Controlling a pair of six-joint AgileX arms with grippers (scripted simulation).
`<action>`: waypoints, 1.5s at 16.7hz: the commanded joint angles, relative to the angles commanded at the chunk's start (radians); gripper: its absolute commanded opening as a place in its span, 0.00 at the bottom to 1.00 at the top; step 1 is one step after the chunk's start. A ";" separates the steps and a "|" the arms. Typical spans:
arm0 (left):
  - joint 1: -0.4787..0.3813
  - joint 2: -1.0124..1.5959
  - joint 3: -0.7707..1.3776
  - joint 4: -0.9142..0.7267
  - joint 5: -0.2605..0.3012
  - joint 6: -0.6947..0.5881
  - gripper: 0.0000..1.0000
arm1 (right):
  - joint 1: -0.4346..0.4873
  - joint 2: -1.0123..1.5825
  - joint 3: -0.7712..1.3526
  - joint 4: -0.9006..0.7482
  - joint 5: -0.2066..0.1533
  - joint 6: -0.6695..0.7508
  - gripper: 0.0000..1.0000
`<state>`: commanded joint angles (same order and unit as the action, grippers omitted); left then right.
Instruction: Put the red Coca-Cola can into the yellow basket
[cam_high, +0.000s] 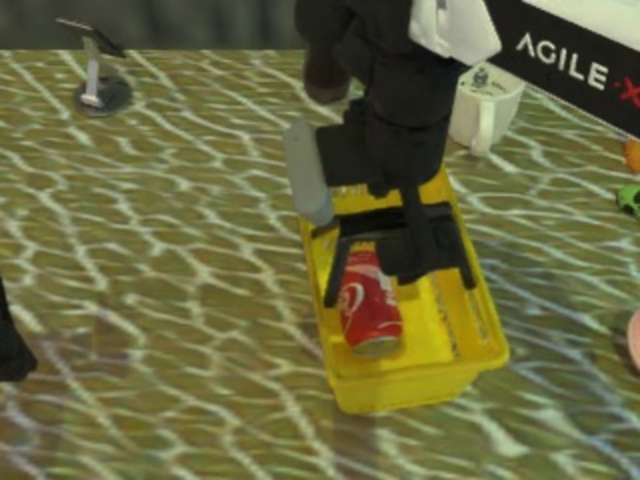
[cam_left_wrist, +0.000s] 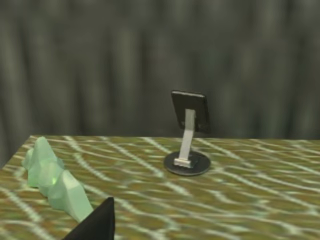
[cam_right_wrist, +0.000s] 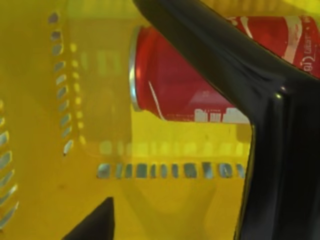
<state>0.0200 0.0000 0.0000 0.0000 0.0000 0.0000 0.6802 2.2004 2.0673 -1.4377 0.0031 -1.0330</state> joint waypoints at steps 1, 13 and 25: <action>0.000 0.000 0.000 0.000 0.000 0.000 1.00 | 0.000 0.000 0.000 0.000 0.000 0.000 1.00; 0.000 0.000 0.000 0.000 0.000 0.000 1.00 | 0.001 -0.006 -0.089 0.083 0.000 0.001 0.92; 0.000 0.000 0.000 0.000 0.000 0.000 1.00 | 0.001 -0.006 -0.089 0.083 0.000 0.001 0.02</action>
<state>0.0200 0.0000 0.0000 0.0000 0.0000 0.0000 0.6808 2.1940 1.9779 -1.3546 0.0030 -1.0324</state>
